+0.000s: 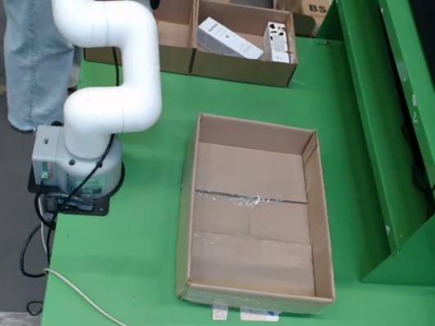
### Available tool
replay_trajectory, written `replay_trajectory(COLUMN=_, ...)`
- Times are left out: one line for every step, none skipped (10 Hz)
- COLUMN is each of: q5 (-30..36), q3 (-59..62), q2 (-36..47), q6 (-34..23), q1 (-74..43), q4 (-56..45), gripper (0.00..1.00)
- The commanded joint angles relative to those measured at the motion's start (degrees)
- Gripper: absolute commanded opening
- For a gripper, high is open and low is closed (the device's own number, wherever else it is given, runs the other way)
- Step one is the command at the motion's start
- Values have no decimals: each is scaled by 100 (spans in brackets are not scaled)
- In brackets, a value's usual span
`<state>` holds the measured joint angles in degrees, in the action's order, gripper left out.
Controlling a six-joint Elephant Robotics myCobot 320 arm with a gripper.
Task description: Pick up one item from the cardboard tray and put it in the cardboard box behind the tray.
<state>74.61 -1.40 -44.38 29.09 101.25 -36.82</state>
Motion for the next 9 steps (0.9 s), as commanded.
replay_trajectory(q5=-39, q3=140, q2=147, q6=17, q1=-30, q4=61, gripper=50)
replay_trajectory(q5=-39, q3=140, q2=147, q6=17, q1=-30, q4=61, gripper=60)
replay_trajectory(q5=-39, q3=140, q2=147, q6=17, q1=-30, q4=61, gripper=70)
replay_trajectory(q5=-39, q3=140, q2=147, q6=17, q1=-30, q4=61, gripper=80)
replay_trajectory(q5=-39, q3=140, q2=147, q6=17, q1=-30, q4=61, gripper=90)
replay_trajectory(q5=-39, q3=140, q2=147, q6=17, q1=-30, q4=61, gripper=100)
replay_trajectory(q5=-39, q3=140, q2=147, q6=17, q1=-30, q4=61, gripper=100)
replay_trajectory(q5=-39, q3=140, q2=147, q6=17, q1=-30, q4=61, gripper=100)
replay_trajectory(q5=-39, q3=140, q2=147, q6=17, q1=-30, q4=61, gripper=100)
